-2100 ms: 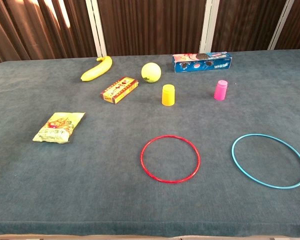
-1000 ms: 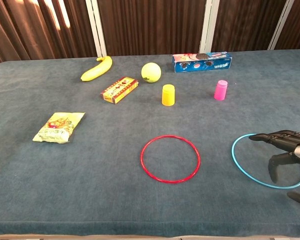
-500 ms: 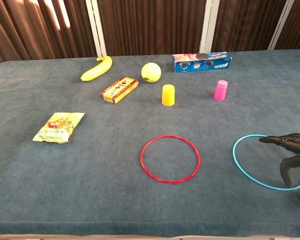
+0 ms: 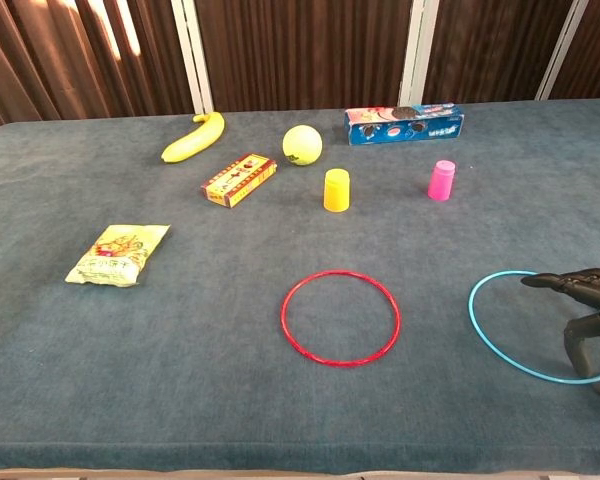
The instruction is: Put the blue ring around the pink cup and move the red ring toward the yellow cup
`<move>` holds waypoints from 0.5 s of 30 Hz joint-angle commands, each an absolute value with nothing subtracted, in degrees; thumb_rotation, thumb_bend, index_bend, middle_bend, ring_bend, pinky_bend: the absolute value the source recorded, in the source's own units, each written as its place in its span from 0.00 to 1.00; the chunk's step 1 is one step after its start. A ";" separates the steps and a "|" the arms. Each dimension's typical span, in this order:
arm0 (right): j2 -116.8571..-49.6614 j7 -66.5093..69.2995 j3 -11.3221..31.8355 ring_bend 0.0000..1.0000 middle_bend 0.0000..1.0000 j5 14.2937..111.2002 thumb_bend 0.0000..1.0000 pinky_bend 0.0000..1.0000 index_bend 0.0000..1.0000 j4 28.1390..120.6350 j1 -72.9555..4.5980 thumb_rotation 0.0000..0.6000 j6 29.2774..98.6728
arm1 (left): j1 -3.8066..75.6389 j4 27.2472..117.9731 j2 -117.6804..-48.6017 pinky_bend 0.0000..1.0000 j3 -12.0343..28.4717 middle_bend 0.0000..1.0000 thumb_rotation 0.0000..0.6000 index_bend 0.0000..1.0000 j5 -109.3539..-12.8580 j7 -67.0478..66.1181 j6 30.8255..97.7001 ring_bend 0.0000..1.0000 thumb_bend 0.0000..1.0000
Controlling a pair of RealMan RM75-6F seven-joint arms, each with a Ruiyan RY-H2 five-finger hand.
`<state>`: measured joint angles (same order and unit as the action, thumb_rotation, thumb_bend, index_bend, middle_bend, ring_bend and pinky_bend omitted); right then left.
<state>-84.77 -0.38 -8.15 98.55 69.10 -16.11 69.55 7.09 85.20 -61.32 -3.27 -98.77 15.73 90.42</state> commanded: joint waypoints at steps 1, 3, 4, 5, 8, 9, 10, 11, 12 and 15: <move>-84.77 -0.29 -8.18 0.00 0.06 98.43 0.48 0.00 0.65 69.11 -16.15 1.00 69.47 | 7.09 85.23 -61.32 0.09 -3.27 0.00 1.00 0.09 -98.76 15.71 90.41 0.00 0.47; -84.75 -0.25 -8.24 0.00 0.06 98.40 0.48 0.00 0.66 69.15 -16.19 1.00 69.46 | 7.10 85.25 -61.31 0.09 -3.26 0.00 1.00 0.09 -98.77 15.65 90.40 0.00 0.47; -84.74 -0.28 -8.28 0.00 0.07 98.40 0.48 0.00 0.66 69.19 -16.20 1.00 69.51 | 7.11 85.28 -61.32 0.09 -3.27 0.00 1.00 0.09 -98.79 15.63 90.39 0.00 0.47; -84.72 -0.26 -8.31 0.00 0.07 98.43 0.48 0.00 0.67 69.23 -16.20 1.00 69.59 | 7.07 85.29 -61.30 0.09 -3.29 0.00 1.00 0.09 -98.81 15.62 90.44 0.00 0.47; -84.73 -0.27 -8.39 0.00 0.07 98.52 0.49 0.00 0.68 69.30 -16.17 1.00 69.88 | 7.04 85.23 -61.31 0.09 -3.29 0.00 1.00 0.09 -98.86 15.67 90.56 0.00 0.47; -84.75 -0.30 -8.42 0.00 0.07 98.50 0.49 0.00 0.68 69.30 -16.17 1.00 69.87 | 7.04 85.22 -61.30 0.09 -3.29 0.00 1.00 0.09 -98.84 15.71 90.55 0.00 0.47; -84.79 -0.39 -8.47 0.00 0.08 98.42 0.50 0.00 0.69 69.28 -16.19 1.00 69.73 | 7.04 85.21 -61.27 0.09 -3.28 0.00 1.00 0.09 -98.80 15.79 90.54 0.00 0.47; -84.83 -0.47 -8.50 0.00 0.08 98.35 0.51 0.00 0.70 69.24 -16.22 1.00 69.59 | 7.01 85.21 -61.26 0.09 -3.29 0.00 1.00 0.09 -98.78 15.80 90.57 0.00 0.47; -84.87 -0.48 -8.53 0.00 0.08 98.29 0.52 0.00 0.70 69.21 -16.26 1.00 69.44 | 7.00 85.22 -61.26 0.09 -3.27 0.00 1.00 0.09 -98.76 15.82 90.60 0.00 0.47; -85.12 -0.43 -8.64 0.00 0.08 98.31 0.55 0.00 0.71 69.02 -16.24 1.00 69.49 | 6.95 85.20 -61.25 0.09 -3.25 0.00 1.00 0.09 -98.80 16.18 90.83 0.00 0.47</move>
<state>-85.08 -0.44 -8.62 98.30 69.06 -16.25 69.46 6.96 85.20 -61.26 -3.25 -98.78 16.13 90.78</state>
